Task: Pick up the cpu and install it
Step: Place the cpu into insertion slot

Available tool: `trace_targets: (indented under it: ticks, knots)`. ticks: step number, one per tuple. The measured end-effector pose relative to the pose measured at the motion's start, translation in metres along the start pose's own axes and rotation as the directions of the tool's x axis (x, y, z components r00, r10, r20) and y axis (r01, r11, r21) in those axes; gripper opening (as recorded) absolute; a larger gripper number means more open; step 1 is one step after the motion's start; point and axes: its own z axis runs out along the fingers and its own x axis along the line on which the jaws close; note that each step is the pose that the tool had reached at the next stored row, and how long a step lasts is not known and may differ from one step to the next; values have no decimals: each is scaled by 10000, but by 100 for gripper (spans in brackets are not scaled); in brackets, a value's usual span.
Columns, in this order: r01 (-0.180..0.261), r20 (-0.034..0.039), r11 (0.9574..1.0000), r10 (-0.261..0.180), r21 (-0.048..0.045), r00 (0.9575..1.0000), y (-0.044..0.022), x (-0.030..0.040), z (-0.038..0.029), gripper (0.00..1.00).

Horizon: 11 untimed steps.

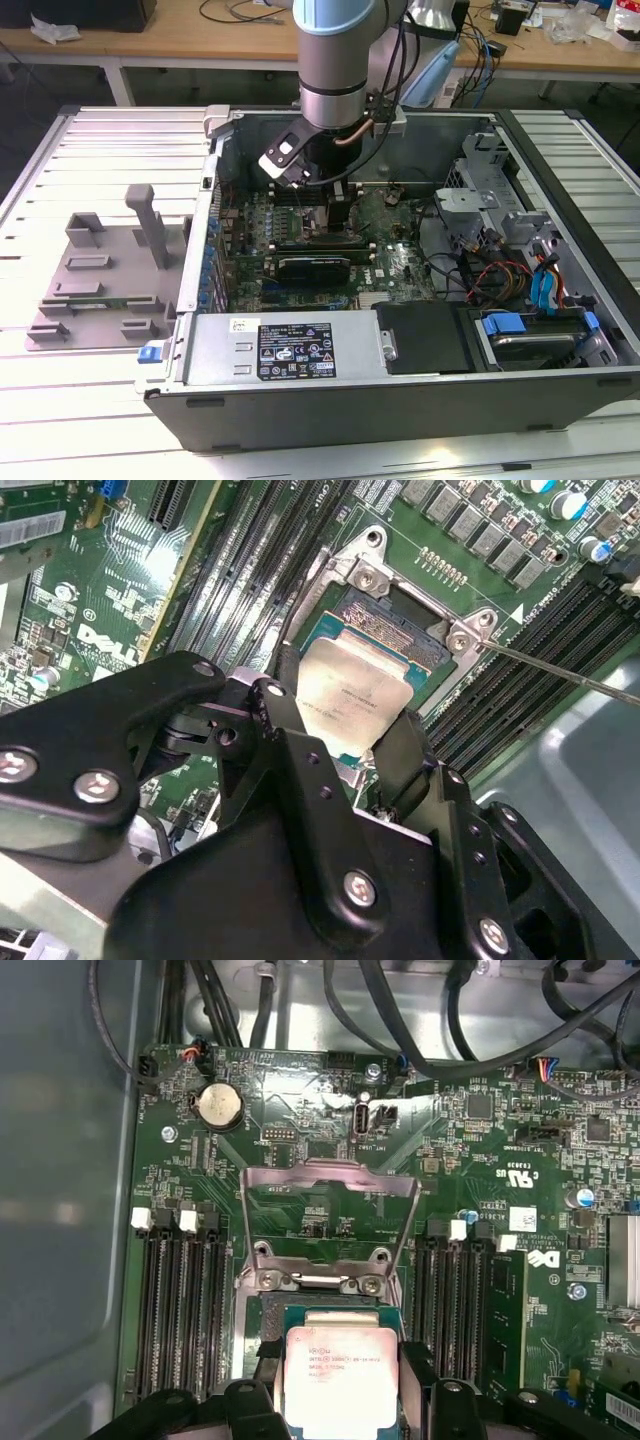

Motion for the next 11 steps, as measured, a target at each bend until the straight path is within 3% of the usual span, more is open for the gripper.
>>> trace_targets:
  ticks: [6, 11]
  knots:
    - [-31, 37, 10000, 31, 3, 10000, -7, 2, 50, 55]
    - [-33, 34, 10000, 33, 1, 10000, -6, 21, 52, 55]
